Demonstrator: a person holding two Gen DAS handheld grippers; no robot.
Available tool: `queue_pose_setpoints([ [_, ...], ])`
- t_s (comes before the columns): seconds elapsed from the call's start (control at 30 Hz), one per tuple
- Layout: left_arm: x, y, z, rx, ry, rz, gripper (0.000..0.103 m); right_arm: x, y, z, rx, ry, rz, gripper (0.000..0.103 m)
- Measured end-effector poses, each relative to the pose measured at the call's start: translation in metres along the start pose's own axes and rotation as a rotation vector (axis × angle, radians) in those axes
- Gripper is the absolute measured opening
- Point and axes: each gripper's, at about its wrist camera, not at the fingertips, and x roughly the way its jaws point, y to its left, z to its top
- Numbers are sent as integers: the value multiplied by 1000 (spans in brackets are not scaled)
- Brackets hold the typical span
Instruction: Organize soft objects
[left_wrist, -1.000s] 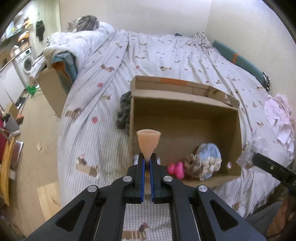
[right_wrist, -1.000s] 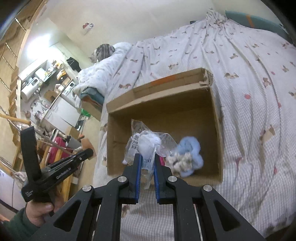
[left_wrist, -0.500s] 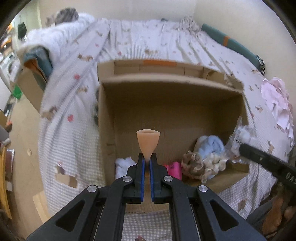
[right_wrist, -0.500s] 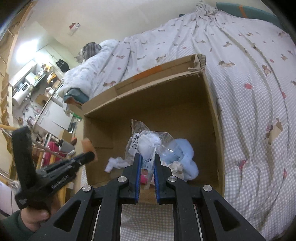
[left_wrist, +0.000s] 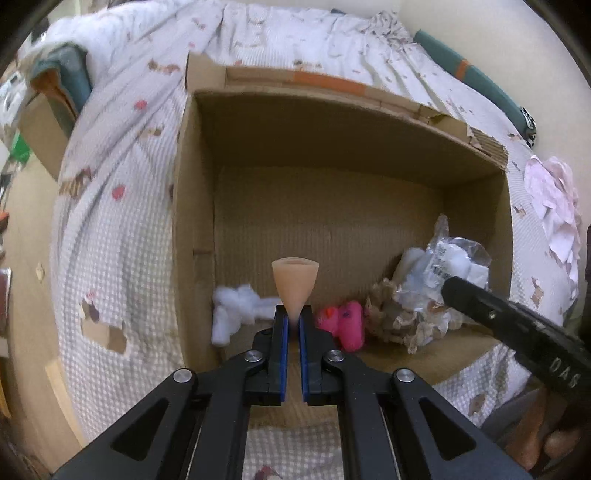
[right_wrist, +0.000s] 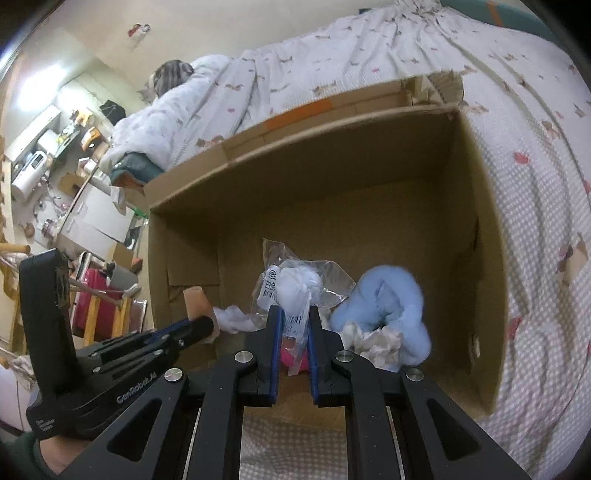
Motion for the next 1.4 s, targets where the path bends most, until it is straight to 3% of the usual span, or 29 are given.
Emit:
queue_pose_setpoints([
  [0.17, -7, -6, -8, 25, -39, 67, 7, 5, 5, -11, 21, 27, -17, 14],
  [0.33, -9, -2, -12, -32, -18, 30, 27, 5, 6, -19, 28, 2, -20, 15],
  [0.37, -10, 0, -12, -32, -18, 43, 37, 5, 7, -21, 21, 2, -39, 16],
  [0.4, -11, 1, -13, -30, -22, 63, 50, 4, 6, -23, 20, 0, -59, 20],
  [0.43, -15, 2, -15, -31, -32, 78, 52, 2, 4, -23, 27, -9, -79, 33],
  [0.47, -18, 2, -16, -31, -48, 83, 52, -1, 4, -22, 34, -22, -92, 55],
  [0.5, -24, 3, -17, -33, -69, 89, 52, -6, 5, -22, 34, -38, -95, 66],
  [0.63, -49, 4, -21, -45, -135, 60, 55, -30, 18, -25, -4, -109, -139, 70],
  [0.67, -54, 4, -22, -35, -152, 59, 66, -35, 21, -26, -8, -122, -149, 70],
  [0.7, -59, 4, -24, -27, -168, 60, 85, -41, 23, -28, -7, -130, -161, 70],
  [0.77, -68, 6, -27, -19, -198, 65, 103, -49, 26, -33, -3, -140, -181, 70],
  [0.93, -77, 22, -30, -56, -189, 3, 103, -64, 30, -49, 8, -154, -225, 72],
  [1.0, -80, 22, -34, -59, -190, 2, 103, -69, 33, -53, 7, -167, -271, 82],
  [1.07, -86, 17, -39, -21, -204, 9, 103, -76, 38, -56, 0, -205, -304, 100],
  [1.17, -96, 13, -44, 29, -226, 7, 103, -84, 42, -55, -33, -224, -340, 102],
  [1.4, -102, 22, -42, -43, -228, -33, 103, -110, 34, -55, -23, -332, -370, 103],
])
